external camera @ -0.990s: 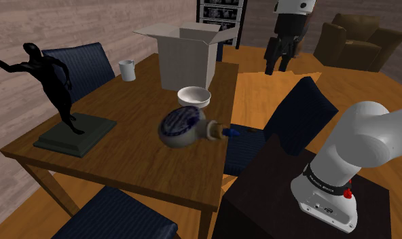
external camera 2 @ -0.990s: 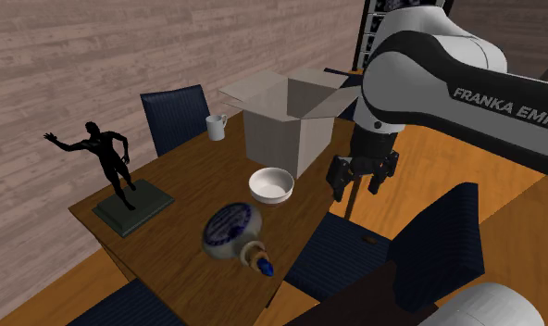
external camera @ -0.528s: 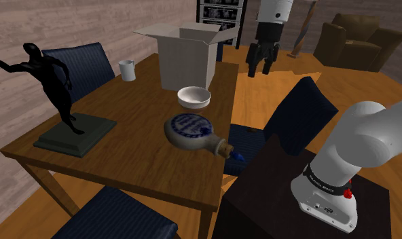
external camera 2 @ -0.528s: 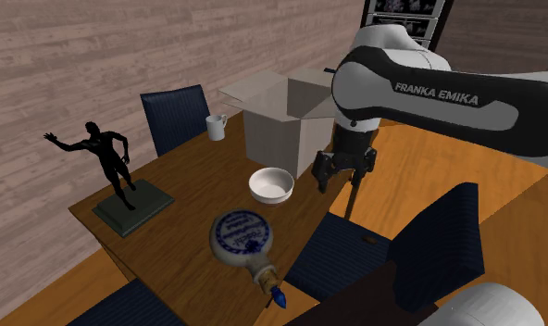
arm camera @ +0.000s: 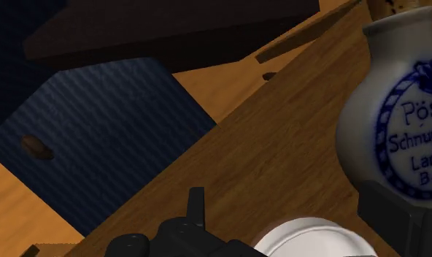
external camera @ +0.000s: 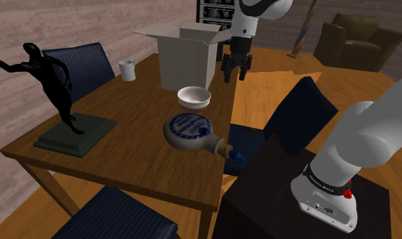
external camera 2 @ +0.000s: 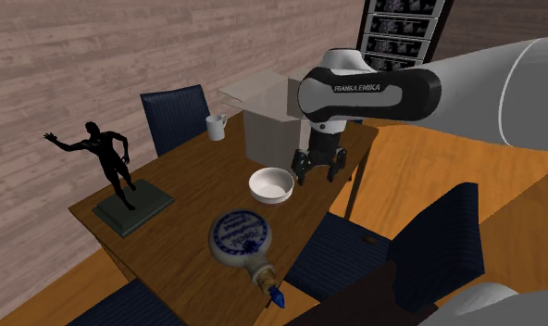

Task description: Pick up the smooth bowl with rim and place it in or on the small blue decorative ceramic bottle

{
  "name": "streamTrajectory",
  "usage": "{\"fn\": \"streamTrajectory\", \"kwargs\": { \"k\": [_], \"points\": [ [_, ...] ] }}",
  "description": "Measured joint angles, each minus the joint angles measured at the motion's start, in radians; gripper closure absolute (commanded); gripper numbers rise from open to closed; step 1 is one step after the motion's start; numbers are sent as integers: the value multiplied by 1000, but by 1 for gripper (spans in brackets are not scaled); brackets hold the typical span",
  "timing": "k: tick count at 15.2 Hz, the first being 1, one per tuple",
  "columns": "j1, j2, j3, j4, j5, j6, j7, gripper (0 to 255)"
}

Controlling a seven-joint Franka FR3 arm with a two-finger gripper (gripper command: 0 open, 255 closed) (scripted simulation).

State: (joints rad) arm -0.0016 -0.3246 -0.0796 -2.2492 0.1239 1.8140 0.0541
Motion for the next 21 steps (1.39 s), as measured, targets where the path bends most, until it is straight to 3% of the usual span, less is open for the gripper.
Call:
{"fn": "streamTrajectory", "kwargs": {
  "k": [13, 21],
  "points": [
    [-11, 519, -24, 370, 84, 101, -51, 0],
    [-5, 574, -17, 338, 101, 184, -59, 0]
  ]
}}
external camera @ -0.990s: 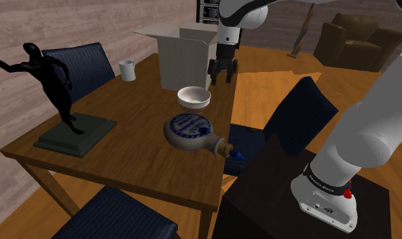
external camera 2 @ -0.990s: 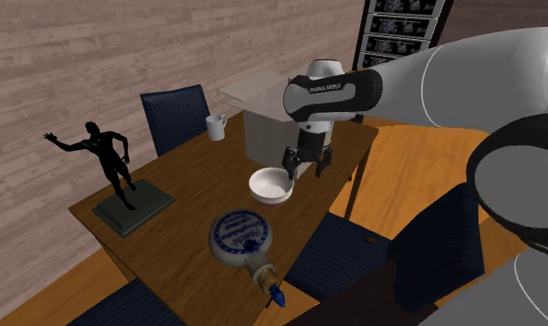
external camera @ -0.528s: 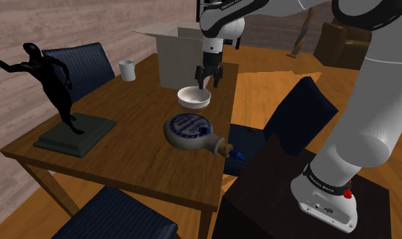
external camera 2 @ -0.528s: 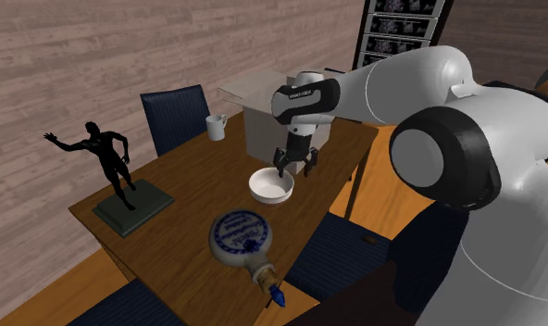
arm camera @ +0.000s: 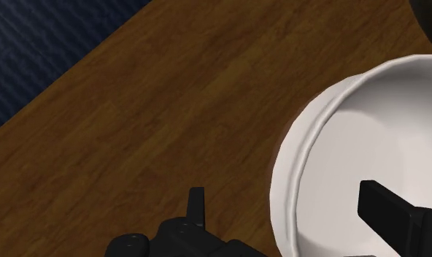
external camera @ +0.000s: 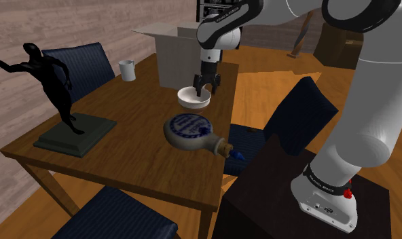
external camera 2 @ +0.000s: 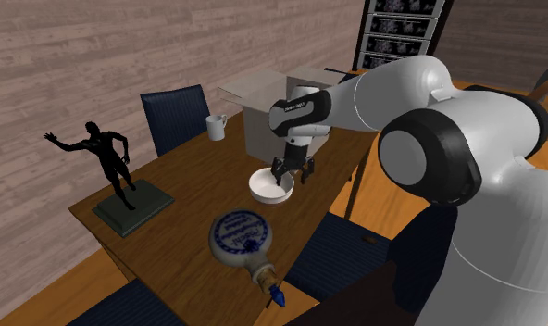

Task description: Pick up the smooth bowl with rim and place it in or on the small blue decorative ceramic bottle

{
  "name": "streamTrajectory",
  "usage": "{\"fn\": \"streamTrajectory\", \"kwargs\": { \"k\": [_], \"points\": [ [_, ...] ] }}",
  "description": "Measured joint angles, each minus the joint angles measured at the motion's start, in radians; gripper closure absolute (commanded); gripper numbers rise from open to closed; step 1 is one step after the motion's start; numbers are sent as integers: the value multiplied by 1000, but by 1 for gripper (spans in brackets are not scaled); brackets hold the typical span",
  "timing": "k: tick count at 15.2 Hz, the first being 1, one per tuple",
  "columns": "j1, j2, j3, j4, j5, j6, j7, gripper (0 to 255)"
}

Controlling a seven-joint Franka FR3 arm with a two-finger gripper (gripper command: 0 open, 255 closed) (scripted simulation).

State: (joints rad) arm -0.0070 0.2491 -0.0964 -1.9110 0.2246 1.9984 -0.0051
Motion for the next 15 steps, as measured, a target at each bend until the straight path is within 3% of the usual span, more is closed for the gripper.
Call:
{"fn": "streamTrajectory", "kwargs": {
  "k": [6, 7, 15],
  "points": [
    [1, 5, 1, -6, 2, 10, -2, 0],
    [1, 5, 1, -6, 2, 10, -2, 255],
    [0, 4, 1, -6, 1, 10, -2, 255]
  ]
}}
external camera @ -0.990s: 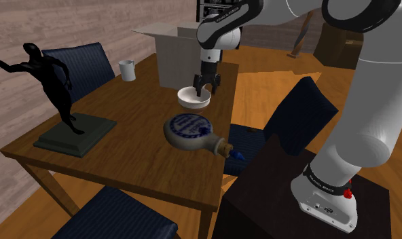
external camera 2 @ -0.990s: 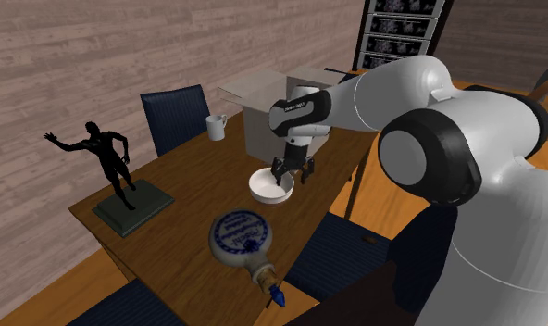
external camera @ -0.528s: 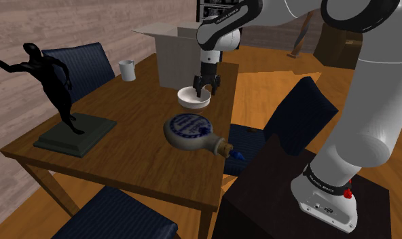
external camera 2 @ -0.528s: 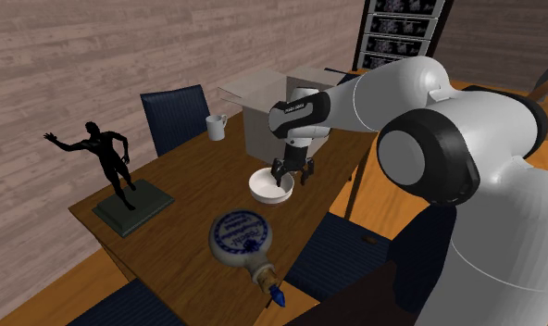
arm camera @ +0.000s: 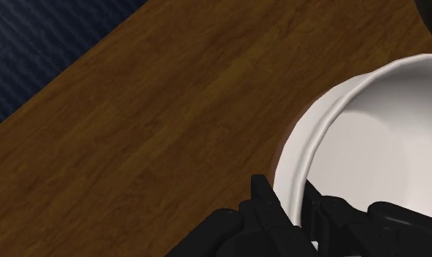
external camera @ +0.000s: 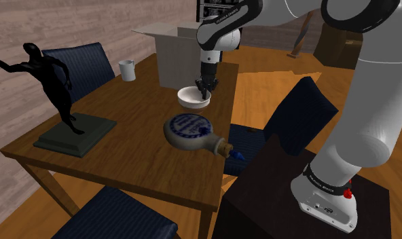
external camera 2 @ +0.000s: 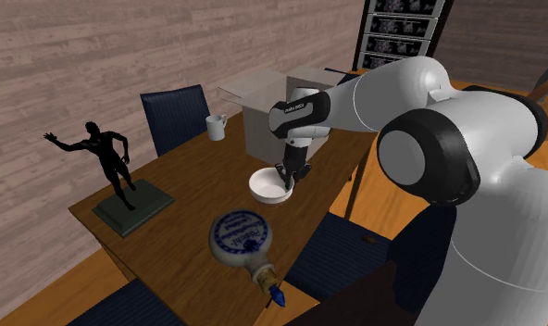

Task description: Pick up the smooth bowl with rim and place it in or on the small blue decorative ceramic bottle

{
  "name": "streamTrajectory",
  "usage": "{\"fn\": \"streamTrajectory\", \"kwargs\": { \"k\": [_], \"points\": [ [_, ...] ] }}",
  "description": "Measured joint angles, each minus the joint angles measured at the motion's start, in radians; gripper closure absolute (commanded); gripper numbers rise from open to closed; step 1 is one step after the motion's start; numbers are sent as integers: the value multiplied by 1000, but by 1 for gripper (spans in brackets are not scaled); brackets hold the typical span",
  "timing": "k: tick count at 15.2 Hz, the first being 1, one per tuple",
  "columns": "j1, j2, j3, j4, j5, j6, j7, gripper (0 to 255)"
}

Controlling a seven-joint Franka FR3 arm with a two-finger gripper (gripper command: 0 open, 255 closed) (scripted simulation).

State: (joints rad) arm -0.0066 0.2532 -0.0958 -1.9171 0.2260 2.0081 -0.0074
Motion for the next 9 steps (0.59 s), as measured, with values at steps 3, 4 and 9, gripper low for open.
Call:
{"fn": "streamTrajectory", "kwargs": {
  "k": [3, 4, 9],
  "points": [
    [0, -2, 0, 3, -1, -5, 2, 255],
    [0, -7, 0, 6, -2, -13, 4, 255],
    [1, -33, -2, 36, -10, -68, 16, 255]
  ]
}}
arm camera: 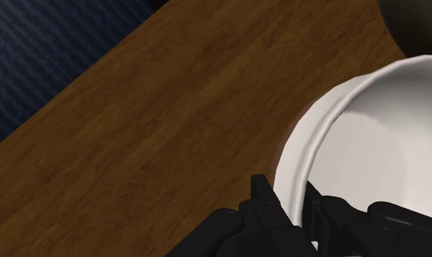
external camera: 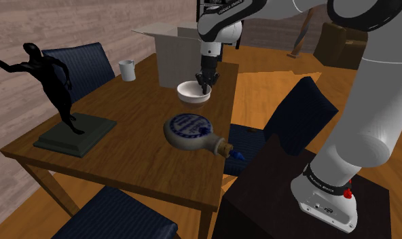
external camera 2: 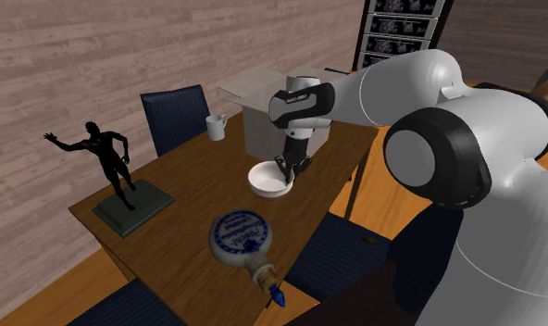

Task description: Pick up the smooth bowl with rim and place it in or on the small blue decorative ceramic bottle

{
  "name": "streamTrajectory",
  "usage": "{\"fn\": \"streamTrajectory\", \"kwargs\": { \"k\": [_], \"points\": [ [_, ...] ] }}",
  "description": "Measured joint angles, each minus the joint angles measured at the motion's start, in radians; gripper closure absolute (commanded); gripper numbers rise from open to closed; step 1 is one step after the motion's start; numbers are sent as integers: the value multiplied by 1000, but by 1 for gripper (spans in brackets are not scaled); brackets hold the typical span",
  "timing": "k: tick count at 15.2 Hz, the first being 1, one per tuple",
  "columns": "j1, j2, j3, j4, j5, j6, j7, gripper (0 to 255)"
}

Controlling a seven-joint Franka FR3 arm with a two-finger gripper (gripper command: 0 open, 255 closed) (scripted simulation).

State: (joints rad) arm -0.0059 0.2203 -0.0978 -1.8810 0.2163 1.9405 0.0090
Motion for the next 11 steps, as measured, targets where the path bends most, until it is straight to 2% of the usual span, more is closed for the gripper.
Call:
{"fn": "streamTrajectory", "kwargs": {
  "k": [11],
  "points": [
    [-3, -44, -4, 93, -14, -135, 25, 255]
  ]
}}
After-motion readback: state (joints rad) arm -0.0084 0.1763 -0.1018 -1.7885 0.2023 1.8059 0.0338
